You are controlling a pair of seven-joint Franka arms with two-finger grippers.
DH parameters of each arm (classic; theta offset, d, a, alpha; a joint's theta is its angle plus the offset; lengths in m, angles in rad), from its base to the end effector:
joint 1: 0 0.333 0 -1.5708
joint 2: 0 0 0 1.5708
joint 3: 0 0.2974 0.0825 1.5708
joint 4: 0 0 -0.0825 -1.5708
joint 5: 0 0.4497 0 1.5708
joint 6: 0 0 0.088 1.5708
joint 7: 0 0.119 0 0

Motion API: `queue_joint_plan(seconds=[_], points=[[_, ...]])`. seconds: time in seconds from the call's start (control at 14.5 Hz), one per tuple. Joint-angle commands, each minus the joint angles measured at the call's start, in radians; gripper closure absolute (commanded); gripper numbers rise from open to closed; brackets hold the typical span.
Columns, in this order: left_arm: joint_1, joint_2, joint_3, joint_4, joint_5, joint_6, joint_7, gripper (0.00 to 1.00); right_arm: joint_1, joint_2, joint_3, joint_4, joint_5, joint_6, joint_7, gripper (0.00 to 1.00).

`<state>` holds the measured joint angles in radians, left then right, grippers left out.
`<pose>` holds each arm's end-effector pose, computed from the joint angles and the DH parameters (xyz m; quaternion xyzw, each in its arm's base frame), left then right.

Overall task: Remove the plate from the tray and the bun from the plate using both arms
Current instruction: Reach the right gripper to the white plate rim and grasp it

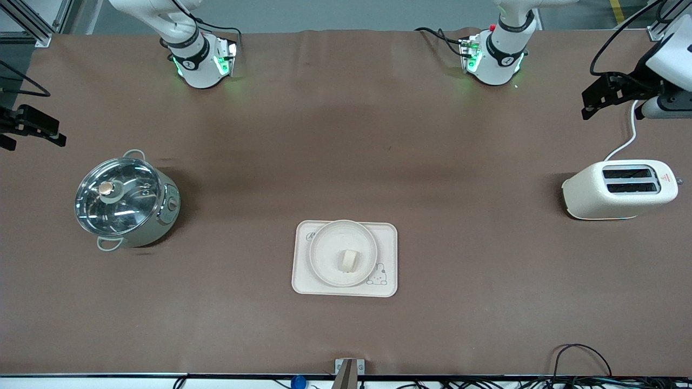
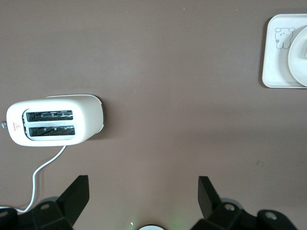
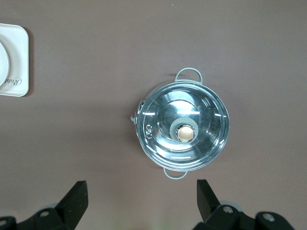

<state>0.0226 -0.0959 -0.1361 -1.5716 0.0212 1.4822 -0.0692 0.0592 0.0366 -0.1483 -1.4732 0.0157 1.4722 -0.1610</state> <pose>0.5787 -0.0670 0.6429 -0.9996 0.0209 -0.0044 0.0167 0.6184 -0.0516 0.6150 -0.9991 -0.0366 0.0178 0.0074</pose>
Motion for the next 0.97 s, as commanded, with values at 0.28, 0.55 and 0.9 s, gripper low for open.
queue_joint_plan(seconds=[0.28,0.55,0.9], points=[[-0.004,0.024,0.003,0.031,0.023,-0.020,0.019,0.00,0.022,-0.026,0.024,-0.030,0.057,0.025,0.023,0.00],[-0.006,0.028,0.001,0.030,0.023,-0.017,0.002,0.00,0.100,0.087,0.023,-0.065,0.203,0.141,0.035,0.00],[-0.004,0.028,0.004,0.031,0.022,-0.019,0.005,0.00,0.192,0.363,0.023,-0.084,0.548,0.437,0.061,0.00]])
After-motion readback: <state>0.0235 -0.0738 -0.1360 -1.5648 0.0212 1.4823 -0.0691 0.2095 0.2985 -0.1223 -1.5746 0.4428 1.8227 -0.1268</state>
